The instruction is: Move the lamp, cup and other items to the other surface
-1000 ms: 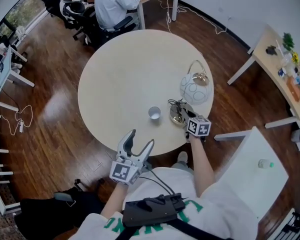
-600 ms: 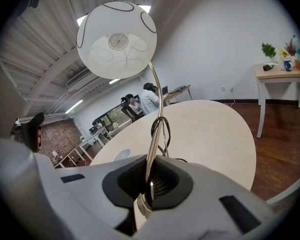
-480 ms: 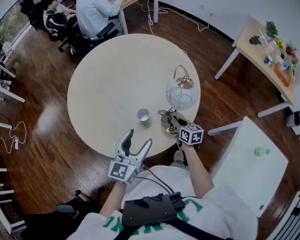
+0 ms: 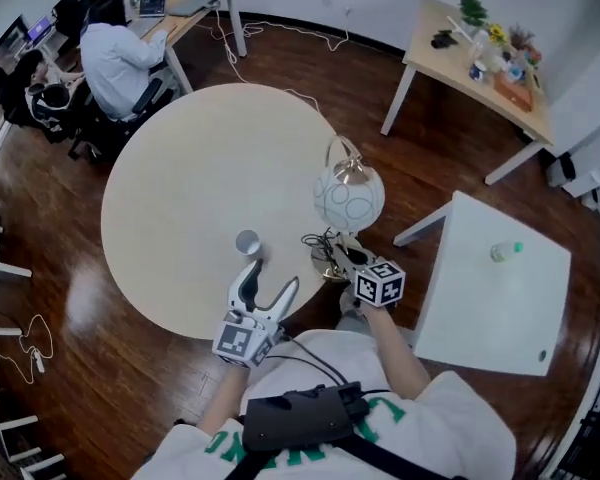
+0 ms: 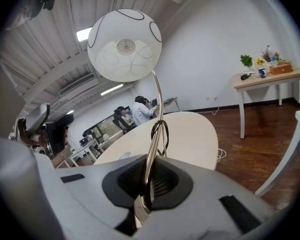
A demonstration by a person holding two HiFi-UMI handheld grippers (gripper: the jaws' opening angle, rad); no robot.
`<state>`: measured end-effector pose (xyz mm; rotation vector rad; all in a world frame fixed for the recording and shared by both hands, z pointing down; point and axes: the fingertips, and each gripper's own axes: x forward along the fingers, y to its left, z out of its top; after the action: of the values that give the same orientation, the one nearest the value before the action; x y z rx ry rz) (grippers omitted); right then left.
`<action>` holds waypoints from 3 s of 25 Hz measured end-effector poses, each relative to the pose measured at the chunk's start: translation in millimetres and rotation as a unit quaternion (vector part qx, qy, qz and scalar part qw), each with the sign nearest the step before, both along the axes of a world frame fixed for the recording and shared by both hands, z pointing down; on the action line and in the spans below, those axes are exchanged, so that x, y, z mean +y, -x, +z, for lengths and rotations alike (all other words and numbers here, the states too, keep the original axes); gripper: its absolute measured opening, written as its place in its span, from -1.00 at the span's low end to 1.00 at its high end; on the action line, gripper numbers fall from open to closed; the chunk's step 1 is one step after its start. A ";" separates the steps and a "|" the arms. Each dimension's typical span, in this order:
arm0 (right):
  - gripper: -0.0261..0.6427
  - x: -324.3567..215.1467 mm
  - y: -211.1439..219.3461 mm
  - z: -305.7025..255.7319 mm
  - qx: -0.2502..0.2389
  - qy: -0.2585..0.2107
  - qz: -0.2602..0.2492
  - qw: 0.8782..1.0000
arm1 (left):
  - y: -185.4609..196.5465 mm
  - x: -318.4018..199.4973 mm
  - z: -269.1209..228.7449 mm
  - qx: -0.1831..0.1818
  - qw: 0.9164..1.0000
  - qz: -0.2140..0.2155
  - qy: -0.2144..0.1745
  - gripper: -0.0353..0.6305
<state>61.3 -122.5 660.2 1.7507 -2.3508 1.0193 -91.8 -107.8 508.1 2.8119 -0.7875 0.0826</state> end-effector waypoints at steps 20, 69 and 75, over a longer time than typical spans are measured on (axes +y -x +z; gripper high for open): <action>-0.88 268.5 -186.7 -43.8 0.037 -0.026 0.432 0.901 | -226.4 100.8 13.0 0.005 0.922 0.386 -0.002 0.08; -0.85 442.8 -424.6 53.5 0.149 -0.040 0.586 0.796 | -414.2 221.8 72.6 -0.073 0.860 0.505 0.014 0.08; -0.30 460.2 -419.9 63.9 0.137 -0.022 0.625 0.768 | -389.1 211.4 67.1 -0.068 0.866 0.495 0.009 0.08</action>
<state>481.2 337.6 724.1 3.1969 -0.7837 0.5701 297.4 103.6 575.2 2.8802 0.7054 0.4393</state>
